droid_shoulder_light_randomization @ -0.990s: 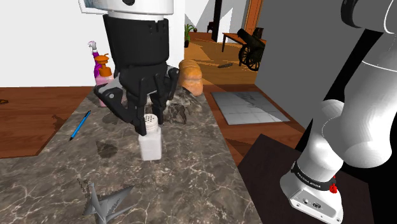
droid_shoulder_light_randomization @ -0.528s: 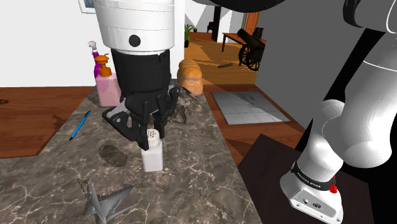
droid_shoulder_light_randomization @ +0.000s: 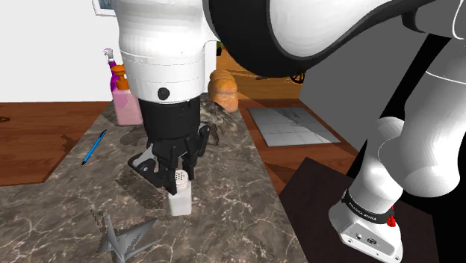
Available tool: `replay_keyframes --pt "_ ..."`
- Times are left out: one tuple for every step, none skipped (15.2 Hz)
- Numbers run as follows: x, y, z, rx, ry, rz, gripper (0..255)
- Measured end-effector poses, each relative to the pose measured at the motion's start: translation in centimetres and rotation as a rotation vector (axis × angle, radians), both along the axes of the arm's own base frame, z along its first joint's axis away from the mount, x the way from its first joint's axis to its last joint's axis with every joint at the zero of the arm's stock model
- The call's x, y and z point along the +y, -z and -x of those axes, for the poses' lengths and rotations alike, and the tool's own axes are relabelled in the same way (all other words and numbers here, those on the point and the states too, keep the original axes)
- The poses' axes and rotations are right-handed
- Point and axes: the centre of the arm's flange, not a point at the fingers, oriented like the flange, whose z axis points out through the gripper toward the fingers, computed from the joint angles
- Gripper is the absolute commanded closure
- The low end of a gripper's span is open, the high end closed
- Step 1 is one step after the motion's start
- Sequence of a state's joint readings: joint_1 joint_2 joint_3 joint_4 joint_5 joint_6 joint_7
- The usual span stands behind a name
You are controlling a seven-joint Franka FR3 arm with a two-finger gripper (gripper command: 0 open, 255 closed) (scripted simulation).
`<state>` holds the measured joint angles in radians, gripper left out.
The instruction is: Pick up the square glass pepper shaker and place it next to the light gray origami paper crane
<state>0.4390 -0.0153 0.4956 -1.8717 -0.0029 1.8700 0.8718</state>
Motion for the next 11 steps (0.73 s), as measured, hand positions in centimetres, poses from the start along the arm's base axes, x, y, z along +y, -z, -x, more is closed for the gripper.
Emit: replay_keyframes --pt "0.0 0.5 0.0 0.000 0.000 0.000 255" --pt "-0.1 1.1 0.0 0.000 0.000 0.000 255" --pt "-0.1 1.6 -0.1 0.000 0.000 0.000 255" --pt "-0.1 2.1 0.0 0.000 0.000 0.000 255" --pt "-0.1 2.6 0.0 0.000 0.000 0.000 255" --pt "-0.1 3.1 0.1 0.000 0.000 0.000 255" --pt "-0.1 3.6 0.0 0.000 0.000 0.000 255" --pt "-0.1 4.1 0.0 0.000 0.000 0.000 255" --pt "-0.2 4.9 -0.1 0.000 0.000 0.000 255" --pt "-0.1 5.3 0.0 0.000 0.000 0.000 255" --pt "-0.1 5.4 0.0 0.000 0.000 0.000 255"
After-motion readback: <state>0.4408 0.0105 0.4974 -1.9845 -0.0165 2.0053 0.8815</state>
